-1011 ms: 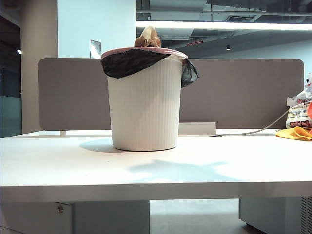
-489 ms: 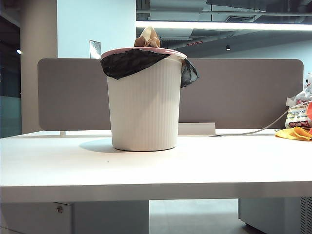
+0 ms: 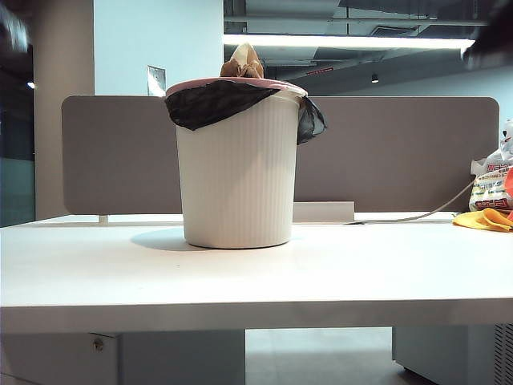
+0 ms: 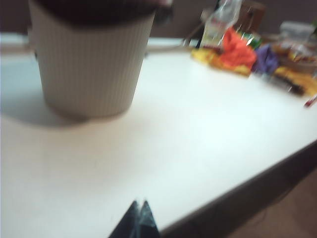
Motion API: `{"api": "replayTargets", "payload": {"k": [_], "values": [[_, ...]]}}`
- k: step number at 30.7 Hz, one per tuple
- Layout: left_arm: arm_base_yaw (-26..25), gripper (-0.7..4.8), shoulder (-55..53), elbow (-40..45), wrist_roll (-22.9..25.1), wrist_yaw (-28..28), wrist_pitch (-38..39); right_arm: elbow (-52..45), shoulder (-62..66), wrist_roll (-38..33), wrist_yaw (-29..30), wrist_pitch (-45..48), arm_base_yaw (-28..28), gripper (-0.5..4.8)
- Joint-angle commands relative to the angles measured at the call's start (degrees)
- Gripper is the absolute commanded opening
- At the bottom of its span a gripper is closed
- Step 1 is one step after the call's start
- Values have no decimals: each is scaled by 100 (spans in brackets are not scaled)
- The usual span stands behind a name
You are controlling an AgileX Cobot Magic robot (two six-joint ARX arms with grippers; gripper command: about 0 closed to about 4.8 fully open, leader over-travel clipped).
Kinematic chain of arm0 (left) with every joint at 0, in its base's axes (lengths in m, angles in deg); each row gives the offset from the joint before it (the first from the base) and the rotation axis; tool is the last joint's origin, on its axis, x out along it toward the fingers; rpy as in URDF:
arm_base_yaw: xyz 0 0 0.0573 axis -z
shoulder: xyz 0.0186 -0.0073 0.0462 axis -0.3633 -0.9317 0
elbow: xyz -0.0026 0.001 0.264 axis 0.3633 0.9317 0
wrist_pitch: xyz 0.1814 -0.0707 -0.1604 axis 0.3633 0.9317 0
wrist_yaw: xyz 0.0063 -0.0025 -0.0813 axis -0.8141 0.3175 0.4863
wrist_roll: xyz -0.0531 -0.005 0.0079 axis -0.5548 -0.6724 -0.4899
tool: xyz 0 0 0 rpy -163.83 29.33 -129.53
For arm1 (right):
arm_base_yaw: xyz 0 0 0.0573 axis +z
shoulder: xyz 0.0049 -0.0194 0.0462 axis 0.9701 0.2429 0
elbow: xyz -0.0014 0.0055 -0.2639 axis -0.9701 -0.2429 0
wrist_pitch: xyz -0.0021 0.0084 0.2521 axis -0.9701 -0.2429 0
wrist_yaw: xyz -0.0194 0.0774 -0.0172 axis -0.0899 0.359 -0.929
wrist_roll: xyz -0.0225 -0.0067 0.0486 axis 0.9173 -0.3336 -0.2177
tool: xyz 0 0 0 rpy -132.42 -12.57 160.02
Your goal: Pick up all the trash on the table and put it in the trash can.
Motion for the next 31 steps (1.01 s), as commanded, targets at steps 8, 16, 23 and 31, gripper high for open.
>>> {"api": "replayTargets", "payload": {"k": [8,16,23,31], "values": [[4,-6,2,1270,-345,-118,-1412,-1526,28,-841,-11,1484,7,-6],[4,-6,-4,1700,-264,-367,-1746,-1958,31,-855,-216,1456,4,-6],[4,-5,-2,1700,-275,-321,-1650,-1958,28,-848,-284,1276,4,-4],[4,-5,-2,1700,-273,-337,-1652,-1958,15,-855,-306,1244,4,0]]}}
